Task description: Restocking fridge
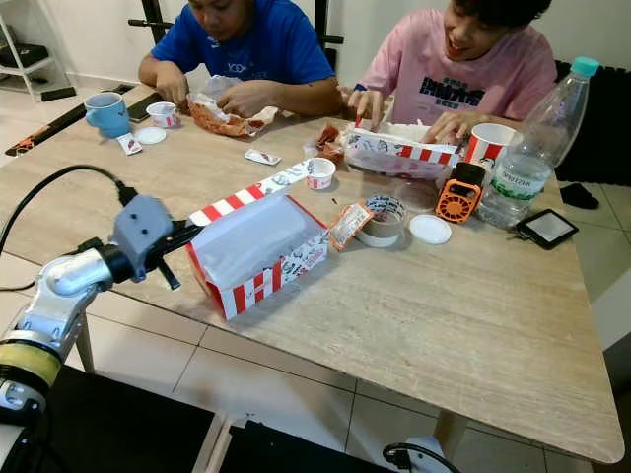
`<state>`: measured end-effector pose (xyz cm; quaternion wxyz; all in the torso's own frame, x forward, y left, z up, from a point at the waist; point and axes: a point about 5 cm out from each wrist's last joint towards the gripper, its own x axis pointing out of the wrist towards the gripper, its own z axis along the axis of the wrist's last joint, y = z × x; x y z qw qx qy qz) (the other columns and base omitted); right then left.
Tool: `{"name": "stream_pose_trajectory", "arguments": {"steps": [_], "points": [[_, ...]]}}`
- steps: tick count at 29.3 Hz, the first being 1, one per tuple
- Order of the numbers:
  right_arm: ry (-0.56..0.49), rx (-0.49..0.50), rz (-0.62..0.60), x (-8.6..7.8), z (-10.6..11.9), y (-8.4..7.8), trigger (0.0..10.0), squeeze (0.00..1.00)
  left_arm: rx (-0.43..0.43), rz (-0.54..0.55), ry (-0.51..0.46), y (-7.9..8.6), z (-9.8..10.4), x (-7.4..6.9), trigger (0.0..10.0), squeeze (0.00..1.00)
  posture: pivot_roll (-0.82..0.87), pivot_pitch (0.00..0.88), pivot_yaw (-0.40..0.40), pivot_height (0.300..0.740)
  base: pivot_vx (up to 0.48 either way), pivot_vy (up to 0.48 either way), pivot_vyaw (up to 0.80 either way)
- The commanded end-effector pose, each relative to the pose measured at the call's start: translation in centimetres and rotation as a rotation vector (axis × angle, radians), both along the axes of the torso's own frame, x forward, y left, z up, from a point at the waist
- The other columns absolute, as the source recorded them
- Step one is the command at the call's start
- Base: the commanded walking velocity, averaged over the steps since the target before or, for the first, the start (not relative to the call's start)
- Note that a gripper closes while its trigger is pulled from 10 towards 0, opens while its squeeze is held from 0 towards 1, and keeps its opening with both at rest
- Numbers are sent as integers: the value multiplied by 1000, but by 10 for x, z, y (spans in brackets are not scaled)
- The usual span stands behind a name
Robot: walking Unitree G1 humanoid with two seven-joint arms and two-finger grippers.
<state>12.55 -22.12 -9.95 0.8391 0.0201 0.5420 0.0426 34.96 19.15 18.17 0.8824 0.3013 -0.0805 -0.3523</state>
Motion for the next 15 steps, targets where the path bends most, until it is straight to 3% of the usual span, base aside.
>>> {"name": "stream_pose_trajectory", "arguments": {"steps": [1,7,8,9,10,15], "points": [[6,-1,-7,-2,-1,0,10000,0,11,-23,-28,-10,3,3,10000,0,-54,85,24,740,0,0,0],[9,-4,-11,-5,-1,-2,10000,0,8,-10,-86,-14,9,6,10000,0,-54,89,21,740,0,0,0],[11,-5,-12,-5,-1,-2,10000,0,7,-4,-92,-14,9,6,10000,165,-54,89,21,740,0,0,0],[11,-5,-12,-5,-1,-2,10000,0,7,-4,-92,-14,9,6,10000,165,-54,89,21,740,0,0,0],[11,-5,-13,-5,-1,-2,10000,0,0,1,-88,-13,8,6,10000,1000,-54,95,20,740,0,0,0],[9,-5,-16,-4,-1,-2,10000,0,-97,-30,-44,-9,7,0,10000,1000,-55,92,22,740,0,0,0]]}}
